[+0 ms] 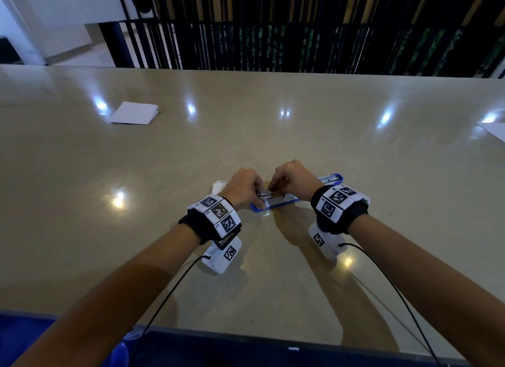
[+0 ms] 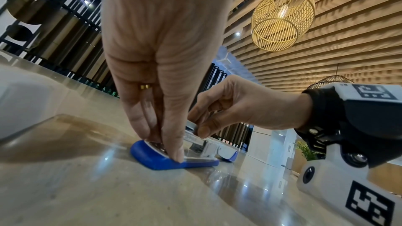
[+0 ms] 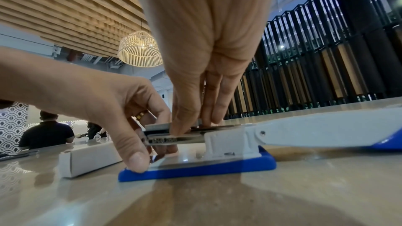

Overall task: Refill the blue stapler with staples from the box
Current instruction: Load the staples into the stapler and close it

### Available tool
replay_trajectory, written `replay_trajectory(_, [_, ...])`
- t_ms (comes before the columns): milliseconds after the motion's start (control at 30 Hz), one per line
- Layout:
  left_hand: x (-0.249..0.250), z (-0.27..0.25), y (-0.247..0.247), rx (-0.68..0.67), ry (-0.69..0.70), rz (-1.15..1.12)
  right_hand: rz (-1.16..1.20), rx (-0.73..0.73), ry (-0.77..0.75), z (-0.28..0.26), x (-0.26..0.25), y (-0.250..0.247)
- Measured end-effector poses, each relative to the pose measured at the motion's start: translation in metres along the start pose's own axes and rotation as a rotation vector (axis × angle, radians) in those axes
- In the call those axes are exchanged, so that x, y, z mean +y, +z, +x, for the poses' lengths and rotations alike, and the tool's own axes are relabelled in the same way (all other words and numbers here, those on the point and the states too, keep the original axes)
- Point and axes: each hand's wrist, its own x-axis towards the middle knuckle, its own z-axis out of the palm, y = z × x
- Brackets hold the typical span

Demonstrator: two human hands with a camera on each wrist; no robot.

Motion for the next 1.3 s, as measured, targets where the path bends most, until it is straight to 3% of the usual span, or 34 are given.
replay_trajectory(767, [0.000, -0.003, 0.000, -0.006, 0.005, -0.024, -0.028, -0.046, 0.004, -0.005, 0.007, 0.001])
replay_trajectory(933, [0.000, -0.005, -0.002, -0.021, 0.013, -0.042, -0.073, -0.012, 0.102, -0.015, 0.033, -0.003])
replay_trajectory(1100, [-0.004, -0.009, -0.002, -0.057, -0.024, -0.006, -0.155, 0.050, 0.292, -0.033, 0.084, -0.022])
replay_trajectory(1300, [-0.004, -0.008, -0.003, -0.032, -0.043, -0.027, -0.120, 0.038, 0.303, -0.051, 0.101, -0.042])
